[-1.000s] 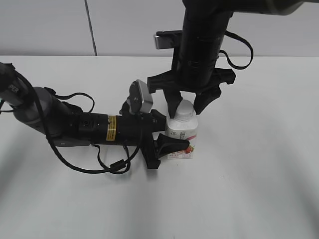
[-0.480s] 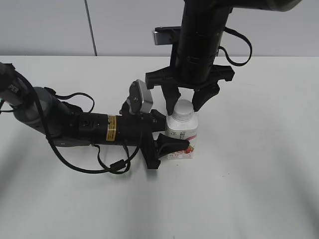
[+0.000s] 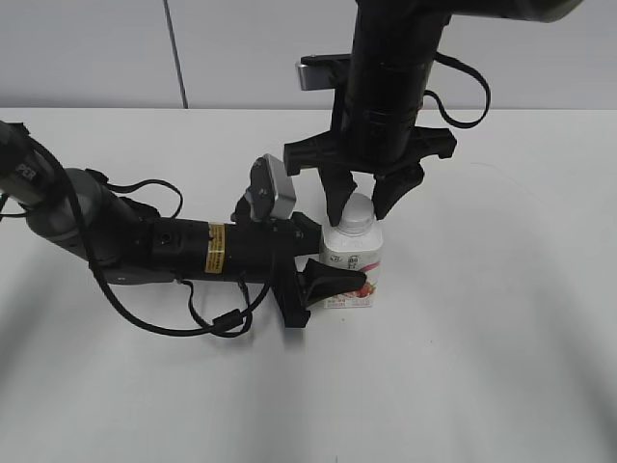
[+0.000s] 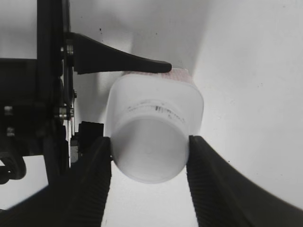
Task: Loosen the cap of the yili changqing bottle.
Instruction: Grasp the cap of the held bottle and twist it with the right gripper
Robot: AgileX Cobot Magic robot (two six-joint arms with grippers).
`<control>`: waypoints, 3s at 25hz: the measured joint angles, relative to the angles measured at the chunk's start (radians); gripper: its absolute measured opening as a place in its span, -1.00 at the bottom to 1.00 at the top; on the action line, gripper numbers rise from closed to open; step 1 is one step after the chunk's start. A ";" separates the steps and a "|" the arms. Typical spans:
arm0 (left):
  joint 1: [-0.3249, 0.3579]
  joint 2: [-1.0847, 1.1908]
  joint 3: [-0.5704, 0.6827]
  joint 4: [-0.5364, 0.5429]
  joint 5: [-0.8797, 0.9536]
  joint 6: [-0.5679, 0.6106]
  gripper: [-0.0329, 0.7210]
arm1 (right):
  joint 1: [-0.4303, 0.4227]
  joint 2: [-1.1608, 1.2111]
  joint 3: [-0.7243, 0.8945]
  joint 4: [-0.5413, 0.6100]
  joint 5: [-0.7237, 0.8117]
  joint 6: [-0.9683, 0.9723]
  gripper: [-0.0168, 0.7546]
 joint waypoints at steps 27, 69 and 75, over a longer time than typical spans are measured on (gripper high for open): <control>0.000 0.000 0.000 0.002 -0.001 0.001 0.11 | 0.000 0.000 -0.005 -0.018 0.000 -1.078 0.06; 0.000 0.000 0.000 0.003 -0.002 0.000 0.11 | 0.001 -0.032 -0.007 0.010 0.023 -0.037 0.51; 0.000 0.000 0.000 0.003 -0.002 0.000 0.11 | 0.001 -0.031 -0.007 -0.017 0.023 0.053 0.51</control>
